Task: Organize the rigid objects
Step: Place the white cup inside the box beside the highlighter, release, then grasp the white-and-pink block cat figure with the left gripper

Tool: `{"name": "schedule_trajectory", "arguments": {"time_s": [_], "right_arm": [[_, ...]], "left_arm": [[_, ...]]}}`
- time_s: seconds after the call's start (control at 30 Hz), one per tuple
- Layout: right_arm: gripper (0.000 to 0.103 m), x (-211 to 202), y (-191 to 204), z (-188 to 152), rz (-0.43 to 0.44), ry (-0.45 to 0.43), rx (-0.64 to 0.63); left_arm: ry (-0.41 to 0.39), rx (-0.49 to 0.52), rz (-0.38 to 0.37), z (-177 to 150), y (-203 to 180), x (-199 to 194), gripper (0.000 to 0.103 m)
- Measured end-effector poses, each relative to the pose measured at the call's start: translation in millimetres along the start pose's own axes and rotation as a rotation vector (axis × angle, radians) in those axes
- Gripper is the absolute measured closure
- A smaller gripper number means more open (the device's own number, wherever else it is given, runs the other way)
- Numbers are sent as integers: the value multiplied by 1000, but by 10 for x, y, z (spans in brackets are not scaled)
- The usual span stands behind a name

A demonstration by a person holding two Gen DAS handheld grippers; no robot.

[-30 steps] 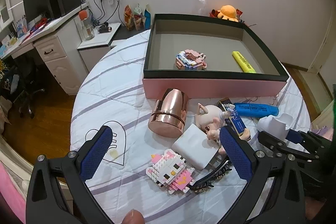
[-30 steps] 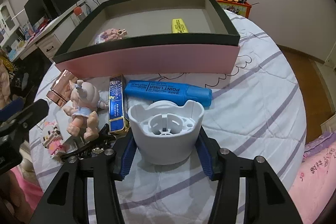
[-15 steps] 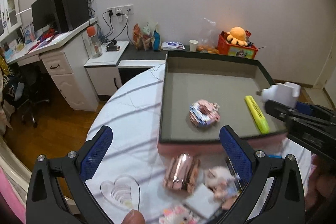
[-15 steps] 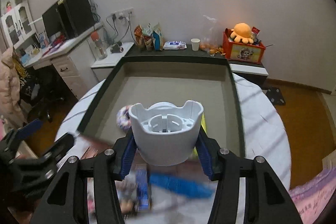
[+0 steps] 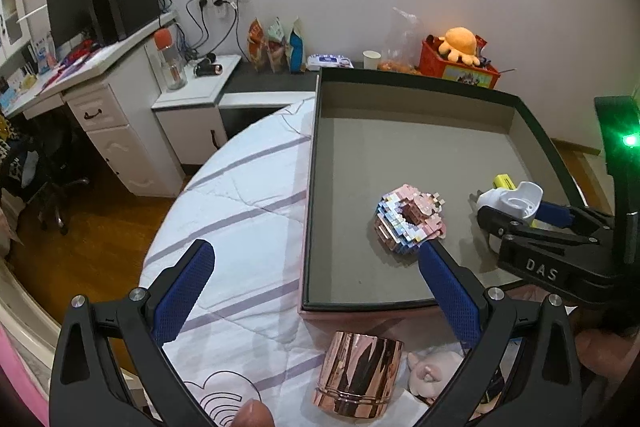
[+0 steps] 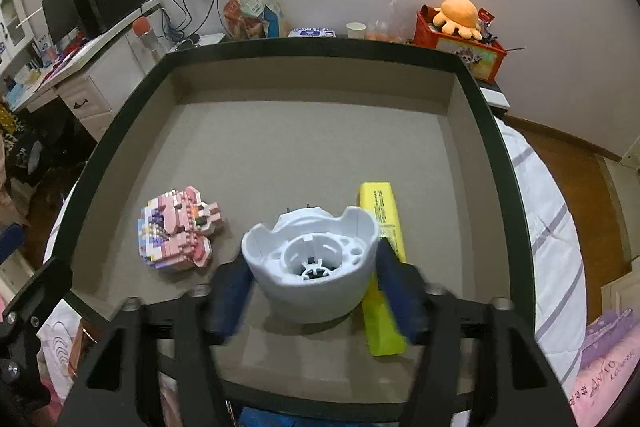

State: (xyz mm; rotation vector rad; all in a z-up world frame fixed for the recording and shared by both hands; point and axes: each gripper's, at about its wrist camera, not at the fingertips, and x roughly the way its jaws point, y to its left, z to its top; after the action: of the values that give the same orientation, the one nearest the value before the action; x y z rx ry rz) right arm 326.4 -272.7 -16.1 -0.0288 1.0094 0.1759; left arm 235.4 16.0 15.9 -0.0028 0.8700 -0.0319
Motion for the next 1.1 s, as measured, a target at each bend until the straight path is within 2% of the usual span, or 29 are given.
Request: {"name": "schedule_trajectory", "arguments": {"time_s": [0.13,0.27,0.43,0.6,0.8,0.97,1.1], "right_arm": [[25,-181,-20,-43,16,-51,0],[24,-546,-93,-103,34,-138,22],[24,-993,-214,-367,45,-205,63],[24,-1184,-327,-737,53,-187,109],[24,-1202,-358,-1044,69,-150,135],[24,-1224,-326,-1160,72,-140,138],[24,-1250,-286,-1181,66,-146,137]], "left_arm": [[4,1,-18,-32,-10,-51,0],[-9,-2,-29,-117,8,-198,0],[6,-1,-70,-349,62,-358,0],[26,37,-76,-734,-42,-499,0],[74,55,-59,-1134,-73,-551,0],[104,60,-54,-1267,8,-514,0],[134,84,-84,-1315,7,-409,0]]}}
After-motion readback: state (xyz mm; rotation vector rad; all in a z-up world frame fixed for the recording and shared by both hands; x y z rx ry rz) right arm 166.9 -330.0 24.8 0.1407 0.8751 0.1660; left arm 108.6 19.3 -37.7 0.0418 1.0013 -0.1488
